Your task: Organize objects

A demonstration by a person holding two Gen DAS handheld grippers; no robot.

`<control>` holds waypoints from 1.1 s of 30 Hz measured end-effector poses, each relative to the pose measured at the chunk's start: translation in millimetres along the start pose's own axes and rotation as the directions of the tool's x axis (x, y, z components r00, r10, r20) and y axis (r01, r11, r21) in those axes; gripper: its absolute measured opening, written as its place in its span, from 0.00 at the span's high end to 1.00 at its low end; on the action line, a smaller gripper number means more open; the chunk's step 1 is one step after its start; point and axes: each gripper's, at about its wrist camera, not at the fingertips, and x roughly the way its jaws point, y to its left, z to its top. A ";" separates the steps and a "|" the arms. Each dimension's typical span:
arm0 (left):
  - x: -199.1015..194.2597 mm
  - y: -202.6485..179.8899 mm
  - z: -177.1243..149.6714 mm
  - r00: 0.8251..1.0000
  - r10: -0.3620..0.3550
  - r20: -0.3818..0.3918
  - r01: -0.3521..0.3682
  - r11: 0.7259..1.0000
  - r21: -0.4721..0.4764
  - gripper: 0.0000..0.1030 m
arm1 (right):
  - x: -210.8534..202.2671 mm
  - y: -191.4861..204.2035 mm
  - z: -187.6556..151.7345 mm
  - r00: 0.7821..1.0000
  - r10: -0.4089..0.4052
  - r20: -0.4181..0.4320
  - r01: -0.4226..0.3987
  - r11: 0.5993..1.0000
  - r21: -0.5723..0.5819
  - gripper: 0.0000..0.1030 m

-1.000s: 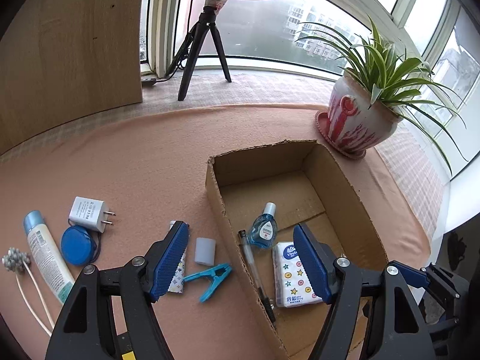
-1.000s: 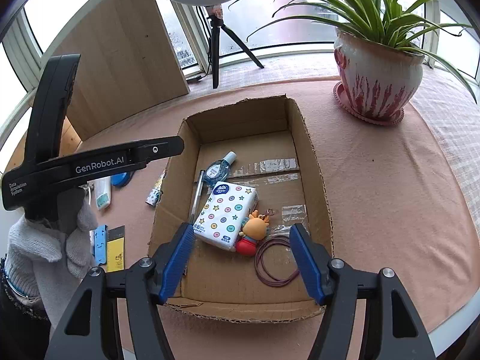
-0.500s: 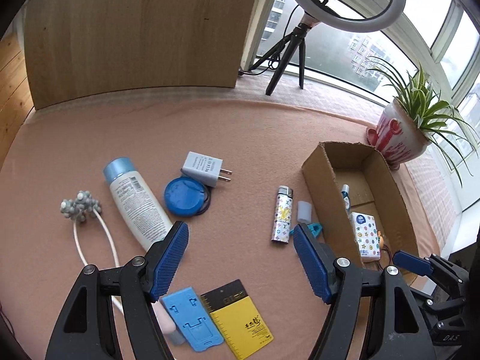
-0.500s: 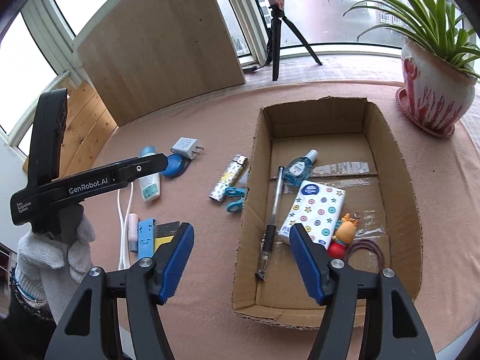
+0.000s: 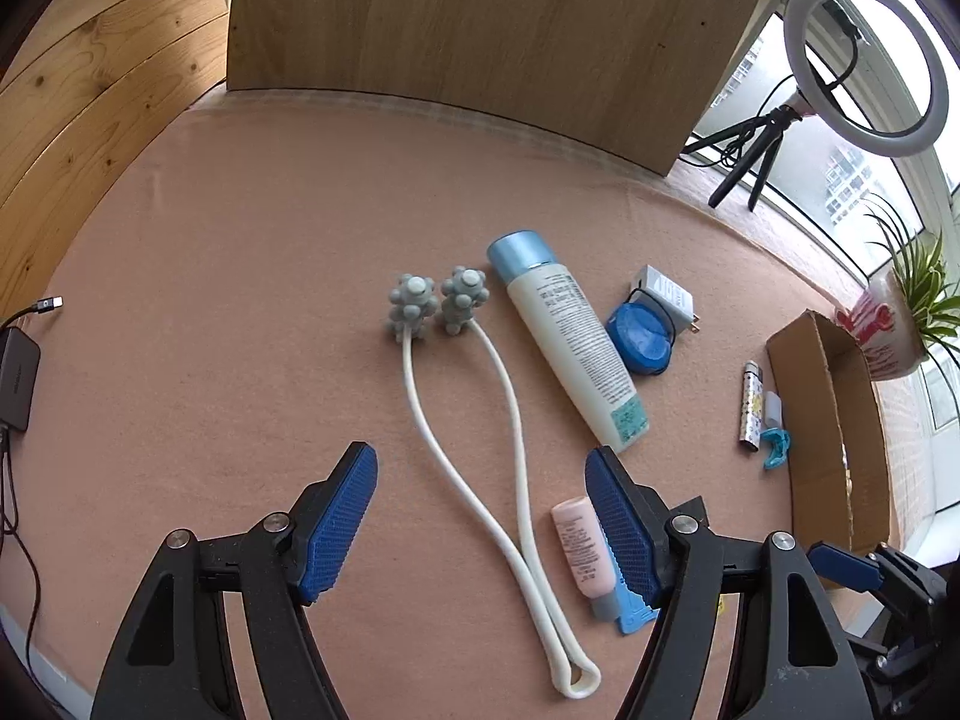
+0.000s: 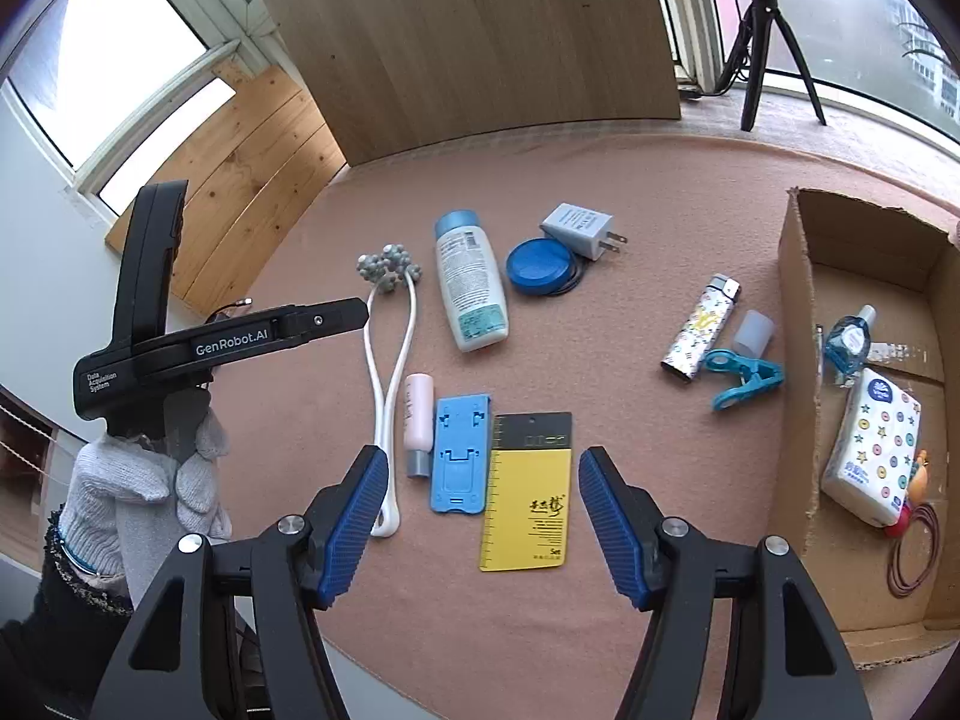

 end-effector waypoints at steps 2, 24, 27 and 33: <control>3.5 11.4 -1.9 1.000 0.001 -0.011 -0.001 1.000 -0.011 0.28 | 10.5 13.9 -2.2 1.000 0.019 -0.021 -0.019 1.000 -0.018 0.39; 13.9 64.6 5.1 0.997 -0.049 -0.058 0.048 0.999 -0.012 0.35 | 124.2 69.7 -18.9 0.958 0.012 -0.287 -0.020 0.999 -0.026 0.70; 18.1 66.7 7.8 0.996 -0.057 -0.063 0.056 0.998 -0.017 0.39 | 130.7 78.4 -20.0 0.954 0.026 -0.297 -0.036 0.999 -0.026 0.76; 31.2 60.4 19.9 0.995 -0.061 -0.073 0.062 0.998 0.011 0.44 | 136.5 91.7 -17.6 0.963 -0.020 -0.269 0.007 0.999 -0.050 0.77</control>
